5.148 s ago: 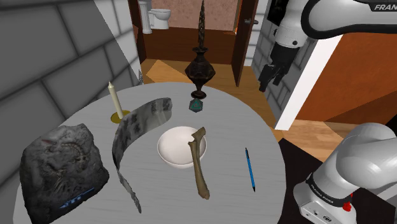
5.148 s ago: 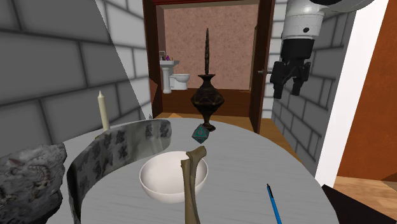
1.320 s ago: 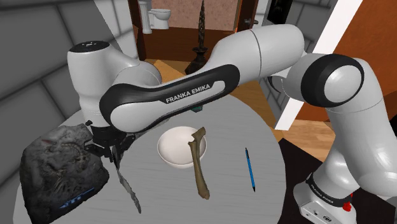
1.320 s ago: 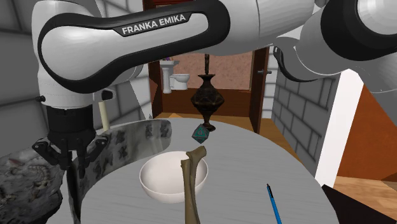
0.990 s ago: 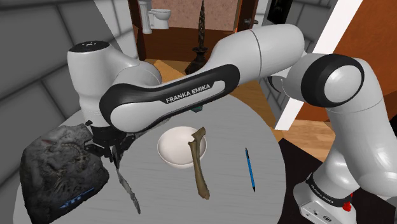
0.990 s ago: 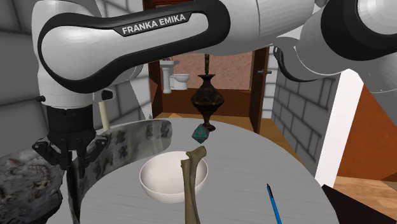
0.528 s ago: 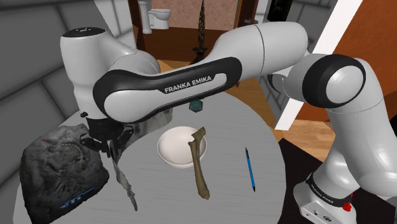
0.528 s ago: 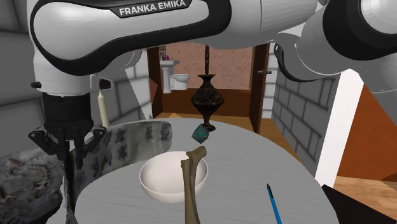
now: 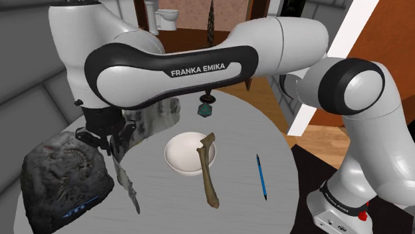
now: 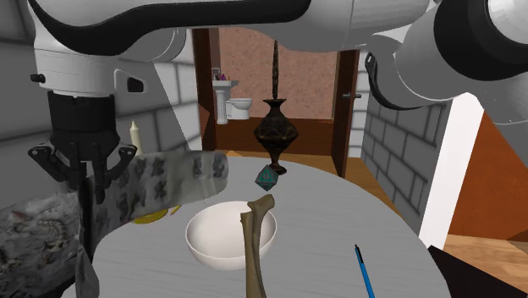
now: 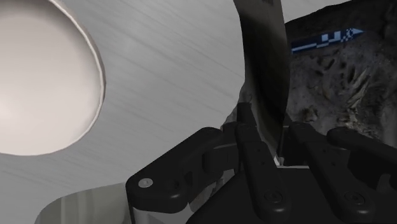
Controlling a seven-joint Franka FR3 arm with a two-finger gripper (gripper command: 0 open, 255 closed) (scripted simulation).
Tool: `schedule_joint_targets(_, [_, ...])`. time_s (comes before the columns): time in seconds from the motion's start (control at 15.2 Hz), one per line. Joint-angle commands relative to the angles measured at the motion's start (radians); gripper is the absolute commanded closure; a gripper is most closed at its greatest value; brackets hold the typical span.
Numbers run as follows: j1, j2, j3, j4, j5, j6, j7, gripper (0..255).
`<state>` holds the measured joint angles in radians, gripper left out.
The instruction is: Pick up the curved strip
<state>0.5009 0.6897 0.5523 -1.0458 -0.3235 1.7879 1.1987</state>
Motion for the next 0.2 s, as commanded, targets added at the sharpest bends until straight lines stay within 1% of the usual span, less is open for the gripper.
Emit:
schedule_joint_targets(0.0, [0.009,0.004,0.0,0.038,-0.001,-0.032,-0.003,255])
schedule_joint_targets(0.13, [0.01,0.004,-0.001,0.041,-0.001,-0.035,-0.004,255])
